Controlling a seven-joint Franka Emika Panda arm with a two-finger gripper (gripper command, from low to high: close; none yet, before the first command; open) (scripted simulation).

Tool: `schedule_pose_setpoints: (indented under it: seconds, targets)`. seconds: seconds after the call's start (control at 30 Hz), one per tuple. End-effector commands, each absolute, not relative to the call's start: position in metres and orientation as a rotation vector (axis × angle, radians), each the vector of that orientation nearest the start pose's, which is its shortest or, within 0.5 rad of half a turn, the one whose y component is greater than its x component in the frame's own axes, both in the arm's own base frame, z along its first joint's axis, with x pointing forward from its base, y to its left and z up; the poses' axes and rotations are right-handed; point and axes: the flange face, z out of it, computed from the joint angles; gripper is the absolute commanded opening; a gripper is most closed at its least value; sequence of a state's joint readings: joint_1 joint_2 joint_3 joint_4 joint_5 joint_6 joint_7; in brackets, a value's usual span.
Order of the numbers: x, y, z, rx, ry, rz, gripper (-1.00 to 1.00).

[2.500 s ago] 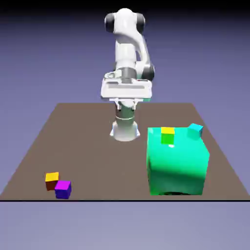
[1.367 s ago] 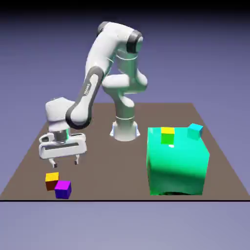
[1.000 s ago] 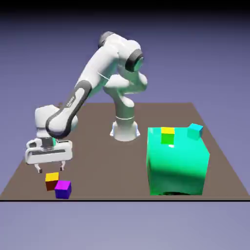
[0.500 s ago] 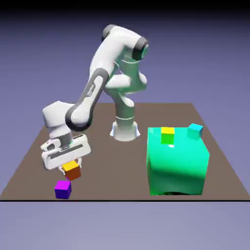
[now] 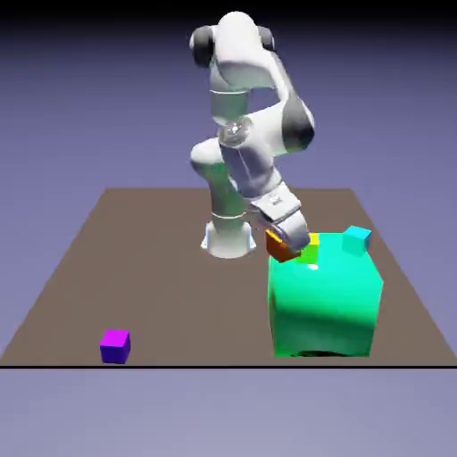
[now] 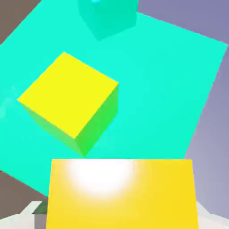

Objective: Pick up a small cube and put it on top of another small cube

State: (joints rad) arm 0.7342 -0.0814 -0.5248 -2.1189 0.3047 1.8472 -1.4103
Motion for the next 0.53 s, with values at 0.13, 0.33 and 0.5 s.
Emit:
schedule_pose_setpoints:
  seconds: [0.13, 0.33, 0.5]
  targets:
    - [0.462, 0.158, 0.450, -1.840, -2.137, 0.033, -1.00]
    - [0.452, 0.165, 0.400, -1.841, -2.137, 0.034, 1.00]
    - [0.464, 0.155, 0.467, -1.841, -2.137, 0.034, 1.00]
